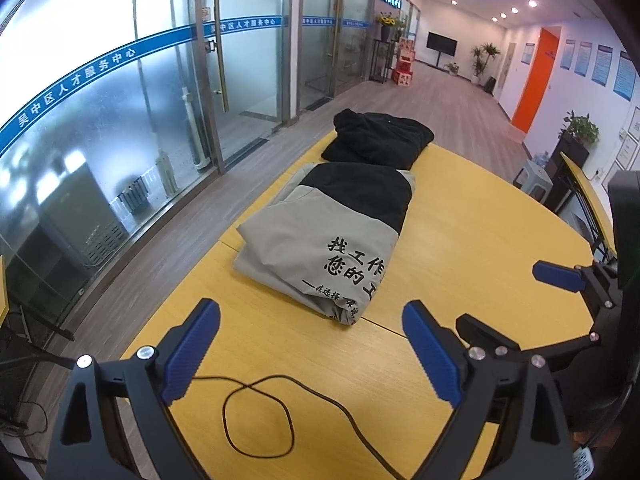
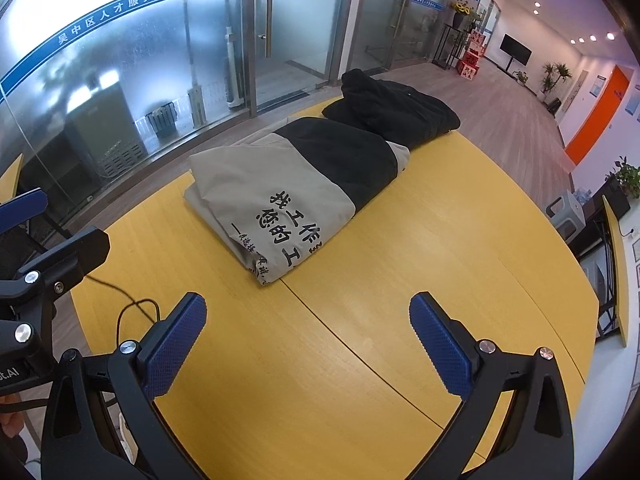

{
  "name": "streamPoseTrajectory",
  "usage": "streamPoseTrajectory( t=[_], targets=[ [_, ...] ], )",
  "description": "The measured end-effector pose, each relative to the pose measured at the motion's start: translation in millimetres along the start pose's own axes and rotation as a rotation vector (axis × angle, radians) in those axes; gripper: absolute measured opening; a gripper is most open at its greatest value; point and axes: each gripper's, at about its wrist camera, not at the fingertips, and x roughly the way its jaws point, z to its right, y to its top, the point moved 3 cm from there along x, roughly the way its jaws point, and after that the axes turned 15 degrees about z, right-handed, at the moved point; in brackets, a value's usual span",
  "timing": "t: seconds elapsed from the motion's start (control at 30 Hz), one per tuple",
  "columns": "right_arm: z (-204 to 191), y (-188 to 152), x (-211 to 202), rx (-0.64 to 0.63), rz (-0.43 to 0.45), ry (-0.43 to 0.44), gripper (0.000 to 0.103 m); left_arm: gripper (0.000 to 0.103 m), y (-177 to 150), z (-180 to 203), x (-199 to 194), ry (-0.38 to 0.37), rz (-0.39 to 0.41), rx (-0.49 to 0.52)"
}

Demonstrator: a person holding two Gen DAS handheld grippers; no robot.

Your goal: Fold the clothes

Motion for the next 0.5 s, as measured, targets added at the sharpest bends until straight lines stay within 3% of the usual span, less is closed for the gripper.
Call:
streamPoseTrajectory(
  t=[0.5],
  targets=[
    [-8,15,36,0.06,-0.077,-0.093,0.102,0.1,13,-9,51,-0.125,-0.068,0.095]
  ],
)
